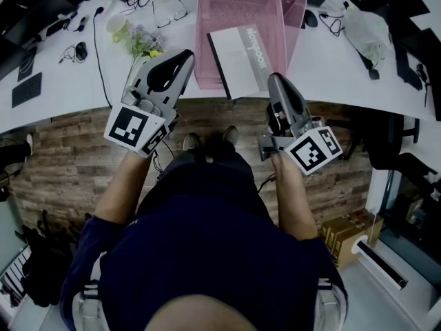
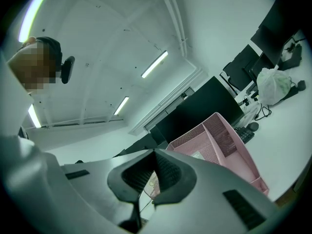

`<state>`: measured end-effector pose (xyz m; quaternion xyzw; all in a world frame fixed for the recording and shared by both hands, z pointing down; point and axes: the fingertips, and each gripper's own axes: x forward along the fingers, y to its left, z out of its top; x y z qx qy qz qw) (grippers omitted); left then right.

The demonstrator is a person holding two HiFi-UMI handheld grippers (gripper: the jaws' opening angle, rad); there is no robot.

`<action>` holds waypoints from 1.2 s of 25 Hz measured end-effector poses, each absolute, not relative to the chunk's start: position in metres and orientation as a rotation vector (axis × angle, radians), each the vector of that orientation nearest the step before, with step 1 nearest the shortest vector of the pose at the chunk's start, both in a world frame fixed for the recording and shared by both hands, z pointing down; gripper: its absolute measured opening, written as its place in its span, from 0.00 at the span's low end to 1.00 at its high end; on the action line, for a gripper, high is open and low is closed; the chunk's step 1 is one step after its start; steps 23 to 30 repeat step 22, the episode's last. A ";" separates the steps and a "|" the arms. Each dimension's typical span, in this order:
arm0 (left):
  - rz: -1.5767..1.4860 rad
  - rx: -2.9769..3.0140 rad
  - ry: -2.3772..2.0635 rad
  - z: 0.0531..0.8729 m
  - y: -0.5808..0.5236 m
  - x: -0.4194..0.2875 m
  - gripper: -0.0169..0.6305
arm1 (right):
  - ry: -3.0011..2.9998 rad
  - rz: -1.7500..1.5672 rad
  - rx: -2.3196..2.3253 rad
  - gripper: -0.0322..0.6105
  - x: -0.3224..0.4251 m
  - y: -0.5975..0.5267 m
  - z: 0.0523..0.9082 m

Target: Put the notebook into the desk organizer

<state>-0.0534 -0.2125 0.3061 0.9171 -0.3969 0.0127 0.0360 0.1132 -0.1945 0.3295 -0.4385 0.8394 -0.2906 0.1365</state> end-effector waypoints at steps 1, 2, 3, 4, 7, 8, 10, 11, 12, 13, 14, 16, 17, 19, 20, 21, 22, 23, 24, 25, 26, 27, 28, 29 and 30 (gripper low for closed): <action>0.040 2.814 -1.222 0.307 -0.213 -0.053 0.09 | 2.433 -0.842 -1.266 0.06 0.113 -0.195 0.330; 0.041 2.811 -1.226 0.307 -0.213 -0.053 0.09 | 2.436 -0.844 -1.264 0.06 0.113 -0.195 0.330; 0.042 2.808 -1.229 0.308 -0.213 -0.053 0.09 | 2.439 -0.847 -1.262 0.06 0.113 -0.196 0.331; 0.043 2.806 -1.232 0.308 -0.213 -0.052 0.09 | 2.441 -0.851 -1.259 0.06 0.114 -0.196 0.332; 0.047 2.800 -1.239 0.310 -0.213 -0.051 0.09 | 2.450 -0.864 -1.250 0.06 0.114 -0.196 0.335; 0.049 2.798 -1.242 0.310 -0.213 -0.051 0.09 | 2.454 -0.867 -1.247 0.06 0.114 -0.196 0.335; 0.052 2.793 -1.247 0.312 -0.213 -0.051 0.09 | 2.461 -0.871 -1.241 0.06 0.113 -0.197 0.336; 0.054 2.790 -1.250 0.312 -0.214 -0.052 0.09 | 2.464 -0.873 -1.238 0.06 0.113 -0.197 0.337; 0.055 2.788 -1.252 0.313 -0.214 -0.052 0.09 | 2.466 -0.875 -1.236 0.06 0.113 -0.198 0.337; 0.056 2.787 -1.254 0.313 -0.214 -0.052 0.09 | 2.469 -0.877 -1.233 0.06 0.112 -0.198 0.337; 0.055 2.786 -1.255 0.313 -0.214 -0.051 0.09 | 2.472 -0.878 -1.230 0.06 0.112 -0.199 0.337; 0.055 2.786 -1.256 0.313 -0.214 -0.051 0.09 | 2.479 -0.878 -1.225 0.06 0.111 -0.200 0.337; 0.056 2.786 -1.256 0.313 -0.214 -0.051 0.09 | 2.481 -0.877 -1.223 0.06 0.111 -0.200 0.337; 0.056 2.786 -1.257 0.312 -0.214 -0.051 0.09 | 2.485 -0.876 -1.220 0.06 0.109 -0.200 0.336; 0.056 2.787 -1.258 0.312 -0.214 -0.052 0.09 | 2.486 -0.875 -1.218 0.06 0.109 -0.199 0.336; 0.055 2.788 -1.258 0.312 -0.214 -0.052 0.09 | 2.488 -0.875 -1.217 0.06 0.108 -0.199 0.336; 0.054 2.789 -1.258 0.311 -0.214 -0.052 0.09 | 2.489 -0.874 -1.216 0.06 0.108 -0.199 0.335; 0.054 2.789 -1.258 0.311 -0.214 -0.052 0.09 | 2.489 -0.874 -1.216 0.06 0.108 -0.199 0.335; 0.054 2.789 -1.258 0.311 -0.214 -0.052 0.09 | 2.489 -0.874 -1.216 0.06 0.108 -0.199 0.335; 0.054 2.789 -1.258 0.311 -0.214 -0.052 0.09 | 2.489 -0.874 -1.216 0.06 0.108 -0.199 0.335; 0.054 2.789 -1.258 0.311 -0.214 -0.052 0.09 | 2.489 -0.874 -1.216 0.06 0.108 -0.199 0.335; 0.054 2.789 -1.258 0.311 -0.214 -0.052 0.09 | 2.489 -0.874 -1.216 0.06 0.108 -0.199 0.335; 0.054 2.789 -1.258 0.311 -0.214 -0.052 0.09 | 2.489 -0.874 -1.216 0.06 0.108 -0.199 0.335; 0.054 2.789 -1.258 0.311 -0.214 -0.052 0.09 | 2.489 -0.874 -1.216 0.06 0.108 -0.199 0.335; 0.054 2.789 -1.258 0.311 -0.214 -0.052 0.09 | 2.489 -0.874 -1.216 0.06 0.108 -0.199 0.335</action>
